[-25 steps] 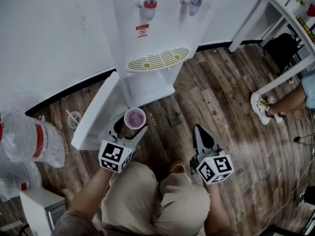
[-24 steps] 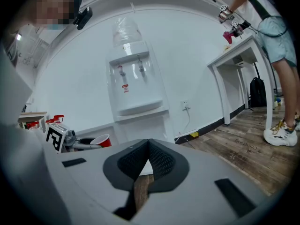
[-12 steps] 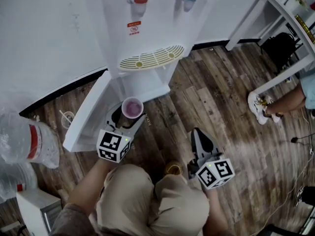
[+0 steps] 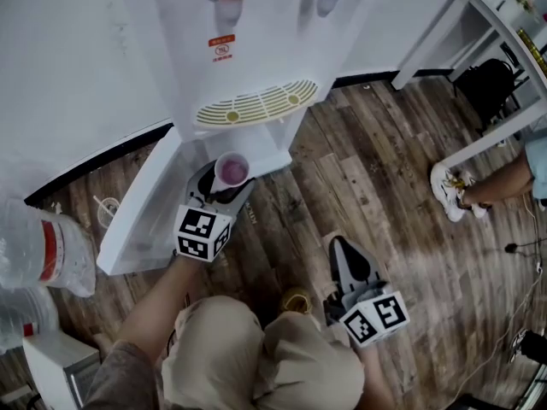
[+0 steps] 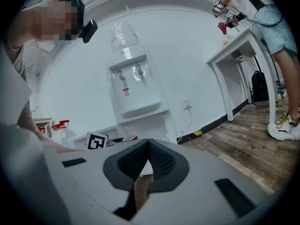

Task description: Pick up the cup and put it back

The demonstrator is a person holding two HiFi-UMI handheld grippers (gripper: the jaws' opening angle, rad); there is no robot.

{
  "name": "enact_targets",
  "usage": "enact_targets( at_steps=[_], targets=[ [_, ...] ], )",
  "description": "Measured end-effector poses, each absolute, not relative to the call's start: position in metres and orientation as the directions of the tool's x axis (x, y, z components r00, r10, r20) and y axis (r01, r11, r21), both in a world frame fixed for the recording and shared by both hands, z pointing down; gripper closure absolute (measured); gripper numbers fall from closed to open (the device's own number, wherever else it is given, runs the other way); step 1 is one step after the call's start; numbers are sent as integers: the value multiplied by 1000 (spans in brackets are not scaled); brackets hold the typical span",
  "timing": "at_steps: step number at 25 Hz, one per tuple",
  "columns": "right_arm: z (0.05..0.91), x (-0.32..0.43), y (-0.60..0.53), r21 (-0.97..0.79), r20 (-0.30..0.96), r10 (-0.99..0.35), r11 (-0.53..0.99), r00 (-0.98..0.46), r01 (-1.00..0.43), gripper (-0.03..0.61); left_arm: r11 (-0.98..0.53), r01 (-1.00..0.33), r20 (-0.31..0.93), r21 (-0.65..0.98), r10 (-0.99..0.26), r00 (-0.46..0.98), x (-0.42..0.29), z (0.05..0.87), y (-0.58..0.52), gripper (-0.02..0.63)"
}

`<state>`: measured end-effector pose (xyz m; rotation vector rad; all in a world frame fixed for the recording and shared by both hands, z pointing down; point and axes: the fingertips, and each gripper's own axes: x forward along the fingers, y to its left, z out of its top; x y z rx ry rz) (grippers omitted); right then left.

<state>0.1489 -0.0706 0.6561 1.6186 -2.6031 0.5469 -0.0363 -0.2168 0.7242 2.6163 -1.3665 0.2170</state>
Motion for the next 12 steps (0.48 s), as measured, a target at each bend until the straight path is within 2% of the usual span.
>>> enact_targets(
  at_steps=[12],
  targets=[
    [657, 151, -66, -273, 210, -852, 421, -480, -865, 577, -504, -856, 252, 113, -819, 515, -22, 782, -291, 284]
  ],
)
